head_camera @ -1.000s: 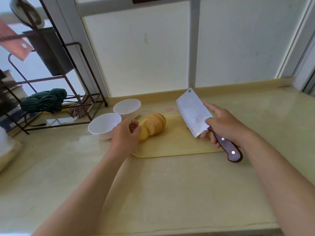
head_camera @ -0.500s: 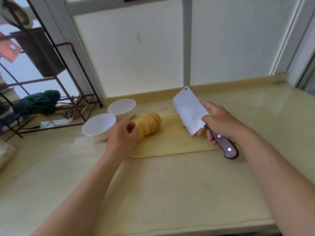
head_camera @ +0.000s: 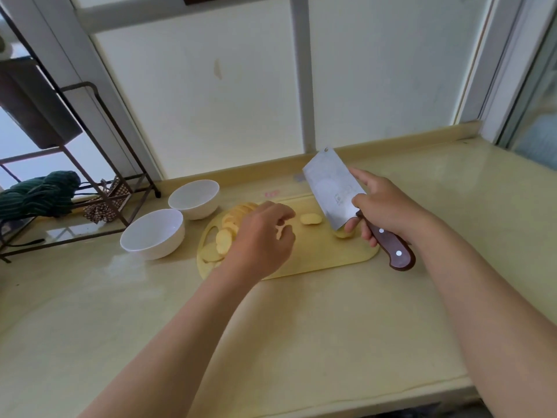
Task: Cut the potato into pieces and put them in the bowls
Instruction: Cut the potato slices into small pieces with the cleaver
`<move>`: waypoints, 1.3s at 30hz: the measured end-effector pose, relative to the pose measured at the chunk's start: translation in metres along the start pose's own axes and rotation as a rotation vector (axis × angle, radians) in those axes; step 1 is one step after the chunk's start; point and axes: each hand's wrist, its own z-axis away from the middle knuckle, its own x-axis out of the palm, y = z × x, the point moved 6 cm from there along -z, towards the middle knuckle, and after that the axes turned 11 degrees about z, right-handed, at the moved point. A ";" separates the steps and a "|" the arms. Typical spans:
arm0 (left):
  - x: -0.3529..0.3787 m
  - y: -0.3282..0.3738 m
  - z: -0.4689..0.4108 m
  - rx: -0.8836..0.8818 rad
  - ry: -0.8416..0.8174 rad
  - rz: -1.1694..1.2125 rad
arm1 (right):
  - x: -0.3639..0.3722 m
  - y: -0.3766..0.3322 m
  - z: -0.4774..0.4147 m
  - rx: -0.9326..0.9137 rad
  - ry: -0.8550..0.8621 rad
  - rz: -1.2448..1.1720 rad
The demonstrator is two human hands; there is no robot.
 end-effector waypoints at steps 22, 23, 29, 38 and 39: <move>0.061 -0.017 -0.035 -0.019 -0.162 -0.068 | -0.015 0.010 -0.008 0.029 0.073 0.003; 0.060 -0.017 -0.035 -0.016 -0.148 -0.060 | -0.017 0.011 -0.008 0.028 0.082 -0.006; 0.051 -0.019 -0.036 -0.143 -0.066 0.053 | -0.016 0.010 -0.007 0.032 0.086 -0.013; 0.050 -0.011 -0.037 -0.018 -0.048 -0.002 | -0.013 0.011 -0.009 0.032 0.077 -0.007; 0.050 -0.010 -0.036 0.025 -0.036 -0.021 | -0.013 0.011 -0.008 0.031 0.078 -0.007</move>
